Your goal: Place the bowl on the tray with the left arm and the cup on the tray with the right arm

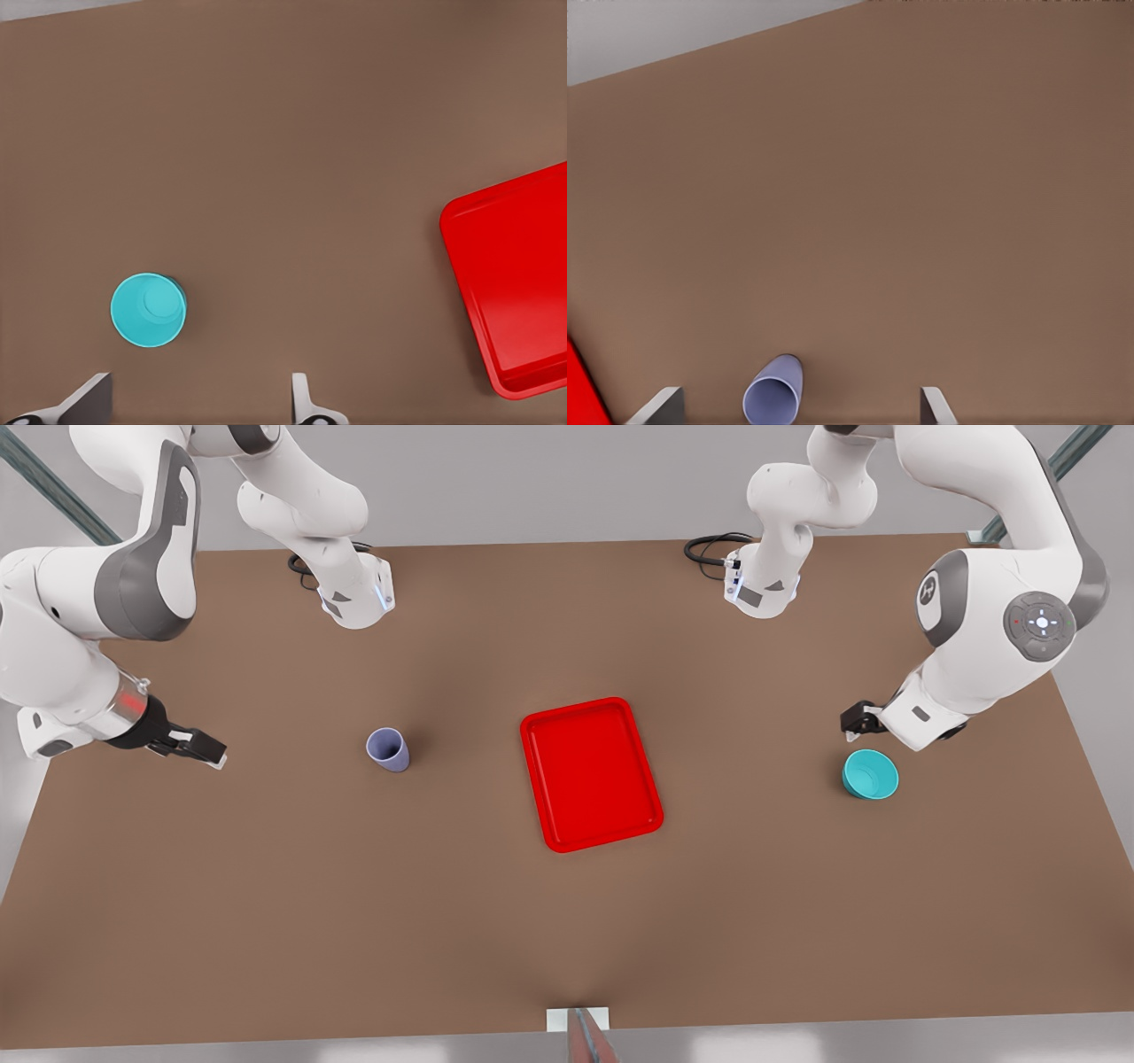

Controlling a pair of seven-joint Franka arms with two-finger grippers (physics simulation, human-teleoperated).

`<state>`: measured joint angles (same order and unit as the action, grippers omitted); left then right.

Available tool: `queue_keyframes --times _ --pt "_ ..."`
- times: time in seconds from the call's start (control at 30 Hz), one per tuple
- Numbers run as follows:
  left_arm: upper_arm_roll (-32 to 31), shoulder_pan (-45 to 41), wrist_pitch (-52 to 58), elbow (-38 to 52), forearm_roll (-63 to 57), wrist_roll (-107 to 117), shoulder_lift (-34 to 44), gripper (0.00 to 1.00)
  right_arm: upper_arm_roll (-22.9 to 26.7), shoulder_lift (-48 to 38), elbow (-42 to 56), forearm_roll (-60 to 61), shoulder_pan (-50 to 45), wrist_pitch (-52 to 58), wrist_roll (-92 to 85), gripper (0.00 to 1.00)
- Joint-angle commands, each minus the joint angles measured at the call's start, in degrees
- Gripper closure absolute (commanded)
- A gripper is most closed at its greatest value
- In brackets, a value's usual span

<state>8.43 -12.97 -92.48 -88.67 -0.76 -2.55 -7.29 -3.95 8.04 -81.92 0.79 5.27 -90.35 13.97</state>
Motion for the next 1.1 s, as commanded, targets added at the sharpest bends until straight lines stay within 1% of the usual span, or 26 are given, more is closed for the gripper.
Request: queue_keyframes --times 0.0,0.03,0.07,0.1,0.13,0.17,0.2,0.23,0.27,0.3,0.37,0.53,0.63,0.7,0.9,1.07 --pt "0.0 0.1 0.0 0.0 -0.1 0.1 0.0 0.0 0.0 0.0 0.0 0.0 0.0 0.0 0.0 0.0" --pt "0.4 0.1 0.5 0.0 -0.3 0.3 -0.3 0.0 0.0 0.1 0.0 0.0 0.0 0.0 0.0 0.0" --pt "2.6 0.4 1.3 -0.7 -0.1 0.5 -2.2 0.0 0.0 0.0 -0.1 0.0 0.0 0.1 0.0 0.0" --pt "3.0 2.1 0.7 -5.0 -0.2 1.9 -3.8 0.0 0.0 0.0 0.0 0.0 0.0 0.1 0.0 0.0" --pt "4.3 6.5 -1.6 -8.6 0.6 1.0 -4.9 0.0 0.0 0.0 -0.1 0.0 0.0 0.1 0.0 0.0" --pt "4.4 8.8 -8.0 -11.8 4.1 -2.1 -6.7 0.0 0.0 0.0 -0.1 0.0 0.0 0.1 0.0 0.0" --pt "4.6 12.8 -11.0 -11.9 9.2 -5.8 -9.7 0.0 0.0 0.0 -0.1 0.0 0.0 0.1 0.0 0.0" --pt "4.5 16.8 -11.2 -12.8 12.3 -12.6 -11.4 0.0 0.0 0.0 -0.1 0.0 0.0 0.1 0.0 0.0" --pt "4.6 18.9 -13.1 -14.4 14.3 -18.9 -12.0 0.0 0.0 0.0 -0.1 0.0 0.0 0.1 0.0 0.0" --pt "4.6 21.0 -16.9 -15.4 14.7 -24.6 -15.0 0.0 0.0 0.0 -0.1 0.0 0.0 0.1 0.0 0.0" --pt "4.6 22.2 -19.2 -15.3 18.6 -29.0 -19.3 0.0 0.0 0.0 -0.1 0.0 0.0 0.1 0.0 0.0" --pt "4.9 22.6 -20.9 -15.4 20.4 -28.6 -23.0 0.0 0.0 0.0 -0.1 0.1 0.1 0.1 0.0 0.0" --pt "6.2 22.7 -21.3 -15.2 20.1 -28.7 -23.0 0.0 0.0 0.1 -0.1 0.0 0.1 0.1 0.0 0.0" --pt "6.2 23.1 -23.4 -15.3 20.2 -28.7 -24.3 0.0 0.0 0.1 -0.1 0.0 0.1 0.1 0.0 0.0" --pt "6.2 23.2 -23.9 -15.2 20.2 -29.0 -27.3 0.0 0.1 0.0 -0.1 0.0 0.1 0.1 0.0 0.0" --pt "6.2 23.2 -24.8 -15.3 20.0 -29.1 -28.3 0.01 0.1 0.0 -0.1 0.0 0.1 0.1 0.0 0.0"
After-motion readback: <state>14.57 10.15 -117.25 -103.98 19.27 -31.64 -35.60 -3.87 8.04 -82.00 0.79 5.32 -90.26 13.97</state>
